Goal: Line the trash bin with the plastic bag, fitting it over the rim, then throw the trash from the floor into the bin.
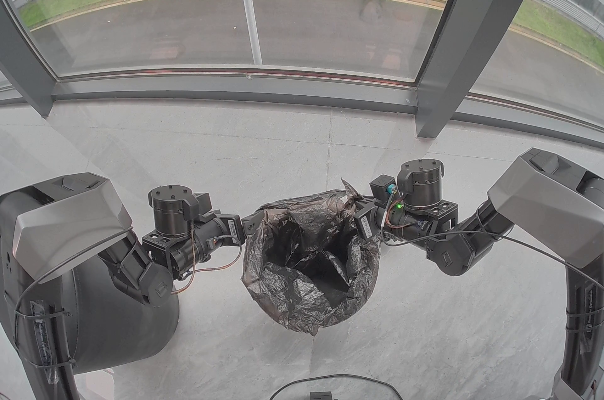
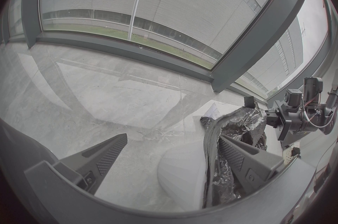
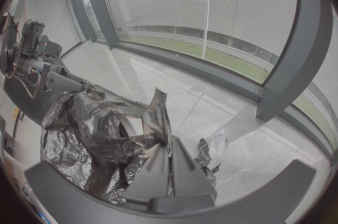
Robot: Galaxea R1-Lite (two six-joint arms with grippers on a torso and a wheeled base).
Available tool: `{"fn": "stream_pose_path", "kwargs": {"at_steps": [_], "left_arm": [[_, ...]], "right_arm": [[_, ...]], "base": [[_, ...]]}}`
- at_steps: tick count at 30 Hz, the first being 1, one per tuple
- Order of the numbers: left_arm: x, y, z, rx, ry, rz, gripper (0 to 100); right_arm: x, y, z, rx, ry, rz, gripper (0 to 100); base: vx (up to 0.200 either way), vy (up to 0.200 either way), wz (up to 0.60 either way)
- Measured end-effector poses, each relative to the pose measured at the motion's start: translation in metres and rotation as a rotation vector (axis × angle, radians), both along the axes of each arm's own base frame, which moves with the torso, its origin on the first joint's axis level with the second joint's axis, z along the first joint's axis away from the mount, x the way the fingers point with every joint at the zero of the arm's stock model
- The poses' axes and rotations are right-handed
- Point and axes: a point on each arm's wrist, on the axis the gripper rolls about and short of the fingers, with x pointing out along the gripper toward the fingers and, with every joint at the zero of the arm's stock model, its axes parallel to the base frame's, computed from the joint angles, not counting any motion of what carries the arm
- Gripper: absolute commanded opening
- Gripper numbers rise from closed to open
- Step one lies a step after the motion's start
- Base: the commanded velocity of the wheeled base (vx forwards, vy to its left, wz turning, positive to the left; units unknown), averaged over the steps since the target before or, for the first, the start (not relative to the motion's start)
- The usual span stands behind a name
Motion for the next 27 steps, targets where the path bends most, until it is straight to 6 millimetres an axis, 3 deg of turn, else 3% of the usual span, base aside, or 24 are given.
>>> {"fn": "stream_pose_path", "kwargs": {"at_steps": [16, 27], "left_arm": [[0.014, 0.026, -0.025, 0.057, -0.007, 0.06, 100], [0.005, 0.036, -0.037, 0.048, 0.02, 0.076, 100]], "right_arm": [[0.0, 0.0, -0.003, -0.003, 0.007, 0.002, 0], [0.0, 0.001, -0.005, -0.003, 0.01, 0.002, 0]], "base": [[0.0, 0.0, 0.0], [0.0, 0.0, 0.0]]}}
